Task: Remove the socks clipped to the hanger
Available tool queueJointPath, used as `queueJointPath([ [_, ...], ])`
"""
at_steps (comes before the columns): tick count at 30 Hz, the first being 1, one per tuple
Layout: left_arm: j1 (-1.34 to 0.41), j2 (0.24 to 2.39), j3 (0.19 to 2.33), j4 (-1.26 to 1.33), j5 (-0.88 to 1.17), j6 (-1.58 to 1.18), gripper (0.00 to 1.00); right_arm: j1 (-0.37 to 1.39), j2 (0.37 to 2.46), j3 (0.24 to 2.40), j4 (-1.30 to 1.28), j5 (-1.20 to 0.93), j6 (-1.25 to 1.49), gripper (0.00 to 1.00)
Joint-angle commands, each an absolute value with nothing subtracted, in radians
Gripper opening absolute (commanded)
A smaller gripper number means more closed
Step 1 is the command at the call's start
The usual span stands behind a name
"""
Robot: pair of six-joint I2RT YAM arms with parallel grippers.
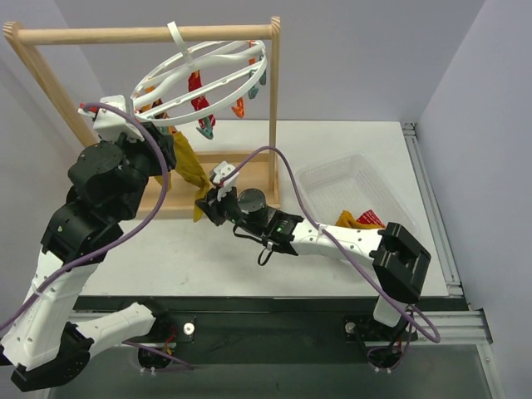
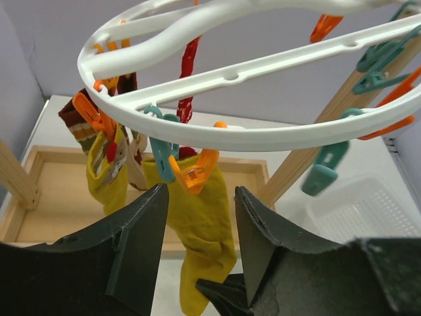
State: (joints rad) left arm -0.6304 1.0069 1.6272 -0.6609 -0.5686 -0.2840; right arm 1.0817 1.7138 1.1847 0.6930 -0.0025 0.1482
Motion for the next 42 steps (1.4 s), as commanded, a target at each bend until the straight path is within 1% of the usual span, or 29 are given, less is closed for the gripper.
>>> queueJointPath([
  [1,-0.588,1.029,1.652,-0.747,-0.572,-0.324,0.55,1.089,1.638,1.154,0.726,0.032,0.138,0.00],
  [6,-0.548,1.092,1.692,-0.810,-0.635,-0.400,0.58,1.097,1.611,1.147,0.700,0.048,0.111,0.00],
  [11,-0.514,1.091,1.668,-0.813,-0.621,-0.451,0.57,1.106,1.605,1.152,0.692,0.051,0.092,0.00],
  [14,-0.477,1.071,1.622,-0.761,-0.585,-0.459,0.57,1.106,1.605,1.152,0.698,0.054,0.094,0.00],
  [16,-0.428,1.068,1.602,-0.739,-0.514,-0.457,0.57,1.106,1.600,1.146,0.707,0.054,0.098,0.00],
  [19,-0.378,1.075,1.601,-0.704,-0.427,-0.451,0.57,1.108,1.592,1.140,0.710,0.051,0.109,0.00],
  [26,-0.327,1.140,1.626,-0.670,-0.339,-0.491,0.58,1.106,1.566,1.137,0.701,0.048,0.106,0.00],
  [32,-0.325,1.154,1.614,-0.603,-0.330,-0.497,0.64,1.106,1.552,1.126,0.701,0.049,0.107,0.00],
  [42,-0.325,1.183,1.634,-0.565,-0.339,-0.508,0.68,1.127,1.568,1.146,0.678,0.066,0.063,0.00],
])
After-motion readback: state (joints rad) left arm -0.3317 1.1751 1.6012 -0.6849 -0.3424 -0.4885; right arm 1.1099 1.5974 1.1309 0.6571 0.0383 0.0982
